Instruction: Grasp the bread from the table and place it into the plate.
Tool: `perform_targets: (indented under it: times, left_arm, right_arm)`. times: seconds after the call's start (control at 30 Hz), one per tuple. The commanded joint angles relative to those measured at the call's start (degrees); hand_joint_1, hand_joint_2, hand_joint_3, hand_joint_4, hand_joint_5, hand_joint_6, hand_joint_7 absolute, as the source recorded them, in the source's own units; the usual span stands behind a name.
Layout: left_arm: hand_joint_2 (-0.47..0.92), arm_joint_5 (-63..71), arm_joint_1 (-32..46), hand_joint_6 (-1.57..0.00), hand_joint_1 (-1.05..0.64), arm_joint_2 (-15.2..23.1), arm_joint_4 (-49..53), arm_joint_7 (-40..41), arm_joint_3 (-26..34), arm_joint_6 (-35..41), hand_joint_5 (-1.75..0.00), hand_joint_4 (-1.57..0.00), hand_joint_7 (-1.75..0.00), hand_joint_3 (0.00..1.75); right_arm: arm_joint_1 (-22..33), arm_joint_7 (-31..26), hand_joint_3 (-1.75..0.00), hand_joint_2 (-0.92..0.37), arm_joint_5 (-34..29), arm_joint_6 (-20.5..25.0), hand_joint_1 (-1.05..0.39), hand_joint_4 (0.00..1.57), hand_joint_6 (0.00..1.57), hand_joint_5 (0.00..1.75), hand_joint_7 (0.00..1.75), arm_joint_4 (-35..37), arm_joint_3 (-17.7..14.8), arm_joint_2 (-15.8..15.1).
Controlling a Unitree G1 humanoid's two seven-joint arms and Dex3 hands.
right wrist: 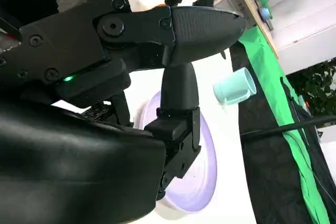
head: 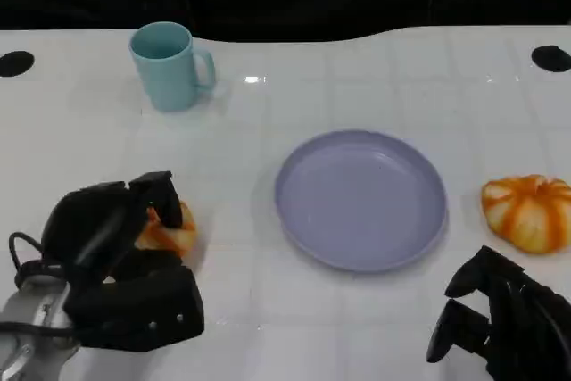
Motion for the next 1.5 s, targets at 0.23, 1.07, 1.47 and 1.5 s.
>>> perform_targets:
  times: [0.23, 1.07, 1.47, 1.5]
  left_arm:
    - [0.67, -1.10, 0.11, -0.61, -0.21, 0.10, -6.30, -4.39, 1.33, 1.05, -1.75, -0.83, -1.75, 0.80]
    - [0.44, -5.33, -10.81, -0.71, -0.18, -6.65, -2.32, -8.65, 0.46, -4.17, -1.75, -0.87, -1.75, 1.24]
    - [0.44, -6.17, -15.27, -0.73, -0.16, -9.45, 3.94, -9.23, -0.18, -8.92, -1.75, -0.90, -1.75, 1.30]
    - [0.44, -6.33, -16.03, -0.73, -0.16, -9.95, 4.73, -9.45, -0.42, -9.27, -1.75, -0.90, -1.75, 1.31]
  right_arm:
    - [-0.45, -0.36, -0.40, -0.92, 0.34, 0.17, -0.54, 0.62, 0.45, 1.75, 1.64, 0.40, -0.39, -0.20]
    - [-0.51, 1.48, -0.43, -0.92, 0.23, -1.07, -0.52, 0.61, 0.44, 1.75, 1.64, 1.56, -0.76, -1.17]
    - [-0.77, 1.30, -0.42, -0.92, 0.95, -0.27, -0.54, 0.61, 0.43, 1.75, 1.65, 1.58, -0.91, -0.93]
    - [-0.81, 1.44, -0.42, -0.92, 1.00, -0.31, -0.54, 0.61, 0.43, 1.75, 1.65, 1.65, -0.95, -1.02]
